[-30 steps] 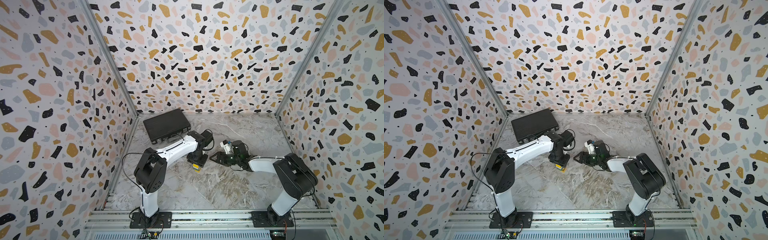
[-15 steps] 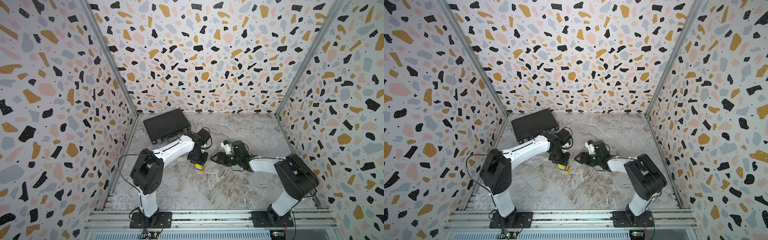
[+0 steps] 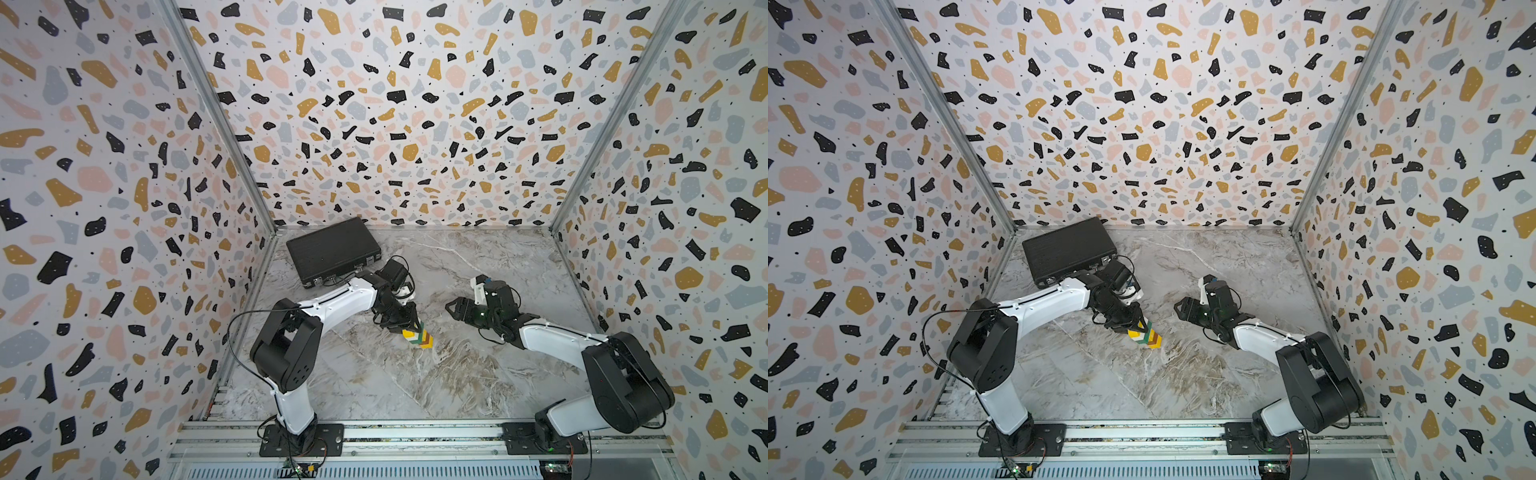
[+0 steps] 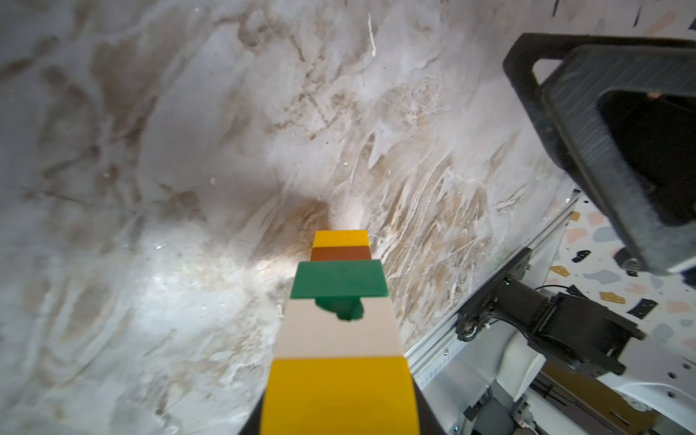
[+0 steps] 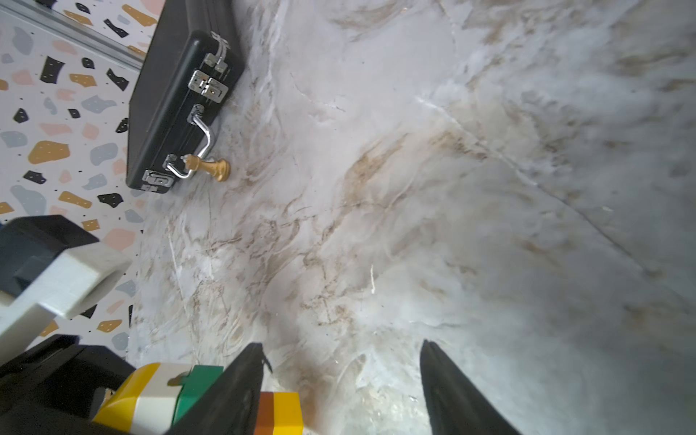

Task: Assemble an ice cream with lego
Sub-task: Adjust the lego brick at the center of the board.

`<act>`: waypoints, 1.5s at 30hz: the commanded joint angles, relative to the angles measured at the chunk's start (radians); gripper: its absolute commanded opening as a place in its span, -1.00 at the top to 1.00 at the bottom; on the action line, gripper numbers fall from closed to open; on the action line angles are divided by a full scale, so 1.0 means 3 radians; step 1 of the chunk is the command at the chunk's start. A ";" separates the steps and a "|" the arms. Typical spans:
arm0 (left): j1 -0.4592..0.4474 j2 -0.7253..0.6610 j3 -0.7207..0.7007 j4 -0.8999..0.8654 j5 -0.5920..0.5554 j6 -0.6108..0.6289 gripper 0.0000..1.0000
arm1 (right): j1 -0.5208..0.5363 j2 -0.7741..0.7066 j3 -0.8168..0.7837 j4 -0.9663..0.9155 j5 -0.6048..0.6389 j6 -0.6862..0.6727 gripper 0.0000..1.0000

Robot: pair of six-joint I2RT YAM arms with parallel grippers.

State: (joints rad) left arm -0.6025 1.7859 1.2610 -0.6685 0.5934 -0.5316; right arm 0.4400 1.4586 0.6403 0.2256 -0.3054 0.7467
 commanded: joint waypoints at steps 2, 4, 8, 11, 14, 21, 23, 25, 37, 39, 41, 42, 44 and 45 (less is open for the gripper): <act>0.0083 0.0103 -0.0066 0.0314 0.0323 -0.0145 0.21 | -0.0009 -0.0030 0.0008 -0.0159 0.0129 -0.0056 -0.38; 0.0106 0.0136 -0.0097 0.0362 0.0343 -0.0168 0.16 | -0.0009 -0.0020 0.0018 -0.0169 0.0123 -0.0060 -0.38; 0.0136 0.0199 -0.0148 0.0453 0.0390 -0.0212 0.11 | -0.0008 -0.0015 0.0018 -0.0179 0.0123 -0.0073 -0.38; 0.0165 0.0207 -0.0156 0.0430 0.0367 -0.0208 -0.03 | -0.0009 -0.0005 0.0028 -0.0189 0.0118 -0.0076 -0.38; 0.0205 0.0184 -0.0131 0.0325 0.0252 -0.0159 -0.29 | -0.0009 0.0010 0.0039 -0.0197 0.0116 -0.0076 -0.38; 0.0269 0.0144 -0.0023 0.0010 -0.0273 -0.0034 -0.70 | -0.0009 0.0021 0.0088 -0.0337 0.0160 -0.0119 -0.39; 0.0289 0.0102 -0.0010 -0.0055 -0.0486 -0.0038 -0.72 | -0.0009 0.0043 0.0136 -0.0460 0.0206 -0.0150 -0.38; 0.0295 0.0014 -0.0033 -0.0049 -0.0577 -0.0067 -0.73 | -0.0005 0.0078 0.0205 -0.0623 0.0254 -0.0189 -0.37; 0.0379 -0.1089 -0.0215 -0.0355 -0.1105 0.0004 -0.82 | -0.0009 0.0398 0.0723 -0.1635 0.0341 -0.0408 0.23; 0.0417 -0.1270 -0.0240 -0.0473 -0.1257 0.0106 -0.84 | -0.0009 0.0490 0.0781 -0.1633 0.0243 -0.0425 0.27; 0.0452 -0.1451 -0.0277 -0.0606 -0.1434 0.0211 -0.85 | -0.0009 0.0637 0.0916 -0.1708 0.0172 -0.0476 0.38; 0.0462 -0.1529 -0.0302 -0.0639 -0.1518 0.0258 -0.85 | -0.0009 0.0705 0.0987 -0.1759 0.0131 -0.0494 0.44; 0.0474 -0.1706 -0.0388 -0.0685 -0.1727 0.0340 -0.89 | 0.0005 0.0845 0.1136 -0.1824 0.0023 -0.0498 0.52; 0.0479 -0.1775 -0.0432 -0.0691 -0.1806 0.0372 -0.92 | 0.0022 0.0886 0.1177 -0.1826 0.0004 -0.0500 0.53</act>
State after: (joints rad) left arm -0.4656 1.3006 1.1629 -0.8146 0.1646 -0.4828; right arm 0.4397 1.7084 0.9375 -0.2611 -0.2588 0.6186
